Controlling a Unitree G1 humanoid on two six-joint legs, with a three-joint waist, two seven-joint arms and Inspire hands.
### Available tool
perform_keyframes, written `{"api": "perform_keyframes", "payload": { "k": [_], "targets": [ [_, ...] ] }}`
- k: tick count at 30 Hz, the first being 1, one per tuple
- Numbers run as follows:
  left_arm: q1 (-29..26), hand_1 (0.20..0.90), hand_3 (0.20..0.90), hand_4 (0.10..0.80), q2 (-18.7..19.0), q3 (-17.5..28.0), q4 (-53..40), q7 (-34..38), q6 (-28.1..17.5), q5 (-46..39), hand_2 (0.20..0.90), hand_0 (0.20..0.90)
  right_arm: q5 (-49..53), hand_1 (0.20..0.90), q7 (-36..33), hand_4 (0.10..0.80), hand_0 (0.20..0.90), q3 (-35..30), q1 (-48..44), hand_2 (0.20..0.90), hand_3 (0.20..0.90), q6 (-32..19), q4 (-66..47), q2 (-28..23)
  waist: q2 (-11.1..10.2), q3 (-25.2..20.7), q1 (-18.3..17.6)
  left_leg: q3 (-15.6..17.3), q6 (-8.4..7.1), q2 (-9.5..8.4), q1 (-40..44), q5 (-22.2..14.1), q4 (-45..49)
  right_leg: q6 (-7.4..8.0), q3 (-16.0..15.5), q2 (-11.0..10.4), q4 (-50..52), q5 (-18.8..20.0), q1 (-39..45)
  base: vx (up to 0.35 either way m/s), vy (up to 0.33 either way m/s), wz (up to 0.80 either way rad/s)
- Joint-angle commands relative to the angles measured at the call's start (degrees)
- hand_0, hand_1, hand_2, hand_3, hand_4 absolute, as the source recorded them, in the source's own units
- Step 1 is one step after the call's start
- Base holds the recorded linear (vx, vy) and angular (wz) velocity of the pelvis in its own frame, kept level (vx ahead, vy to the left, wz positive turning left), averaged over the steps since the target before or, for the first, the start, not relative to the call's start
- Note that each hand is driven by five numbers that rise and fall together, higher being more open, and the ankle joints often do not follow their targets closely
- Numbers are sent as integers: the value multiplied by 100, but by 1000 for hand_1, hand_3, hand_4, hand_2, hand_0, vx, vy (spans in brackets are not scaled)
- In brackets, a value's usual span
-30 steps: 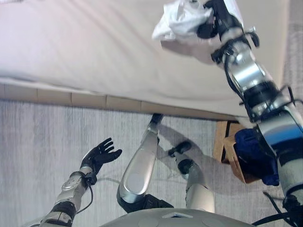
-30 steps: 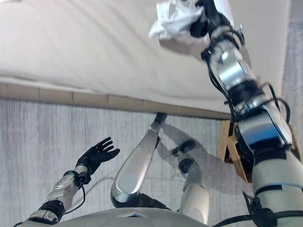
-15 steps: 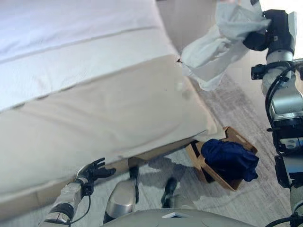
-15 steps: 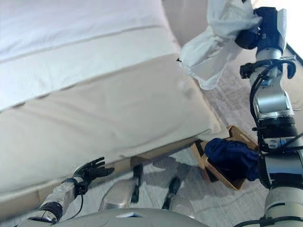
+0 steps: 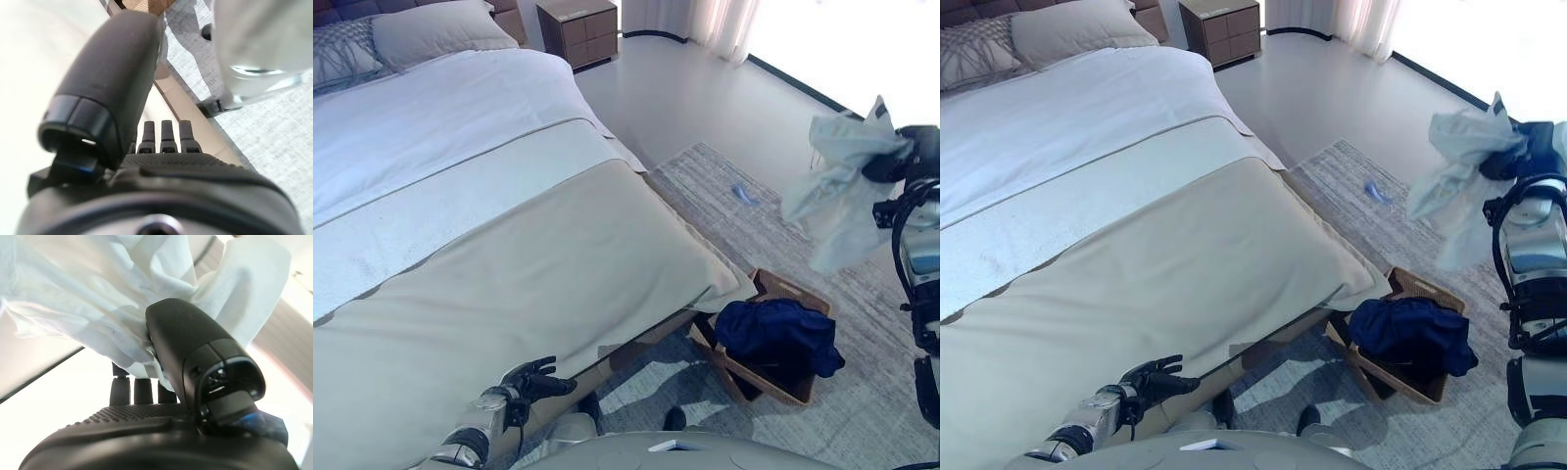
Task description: Pick up the clothes from the bed and place them into the basket
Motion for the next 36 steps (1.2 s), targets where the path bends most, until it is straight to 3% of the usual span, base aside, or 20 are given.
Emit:
{"api": "perform_keyframes", "payload": {
  "k": [1,5,6,7,8,17,23,29,36],
  "targets": [
    [12,900,900,800,322,-378,270,-71,-91,174,900,900,-546,300,-392,100,300,5,-188,300,200,-153,-144,-307,17,-449,169,-302,-155,-114,-4,-656,189,-237,-190,82,575,-628,-194,2,-89,21],
    [-9,900,900,800,339,-439,174,-122,-188,31,900,900,-568,300,-547,100,300,31,-185,300,200,-71,326,-346,171,-275,179,-388,-213,-132,-156,-592,267,-272,-240,47,605,-623,-284,-36,-46,18],
    [-21,900,900,800,339,-463,147,-135,-217,-5,900,900,-548,427,-593,248,427,52,-208,427,348,-12,443,-375,211,-228,180,-410,-227,-138,-214,-577,297,-280,-243,33,618,-620,-325,-82,-27,14],
    [-37,900,900,800,335,-500,114,-144,-278,-62,900,900,-512,808,-603,693,808,81,-250,808,793,67,691,-446,278,-157,180,-436,-257,-141,-320,-548,346,-292,-249,14,637,-613,-405,-87,-27,13],
    [-49,900,900,800,326,-520,92,-145,-307,-90,900,900,-517,900,-615,800,900,100,-281,900,900,111,788,-480,320,-116,177,-449,-265,-147,-379,-537,373,-301,-249,2,659,-617,-458,-120,-26,11],
    [-784,900,900,800,344,-945,-456,54,-617,-980,900,900,-236,900,-1035,800,900,1085,-1731,900,900,912,1996,-970,986,907,-38,-493,-306,-178,-1416,-274,560,-399,6,-105,1107,-640,-1717,-267,-9,2],
    [-833,900,900,800,520,-941,-1000,21,-695,-1424,900,900,2,900,-1404,800,900,1482,-2229,900,900,894,2465,-1098,1288,1320,-186,-344,-282,-147,-1811,-147,528,-416,245,-69,1316,-571,-2388,-141,12,-13],
    [-749,900,900,800,592,-805,-1201,63,-520,-1592,900,900,222,900,-1918,800,900,1267,-2114,900,900,758,2212,-1060,1287,1426,-256,-226,-298,-135,-1811,-144,496,-398,329,-30,1332,-562,-2447,-34,43,-10],
    [-625,900,900,800,511,-659,-932,29,-483,-1545,900,900,775,900,-2594,800,900,491,-1340,900,900,-50,1708,-790,1034,1206,-318,-78,-319,-104,-1487,-245,393,-323,305,-10,1105,-498,-2120,18,54,-8]
  ]
}}
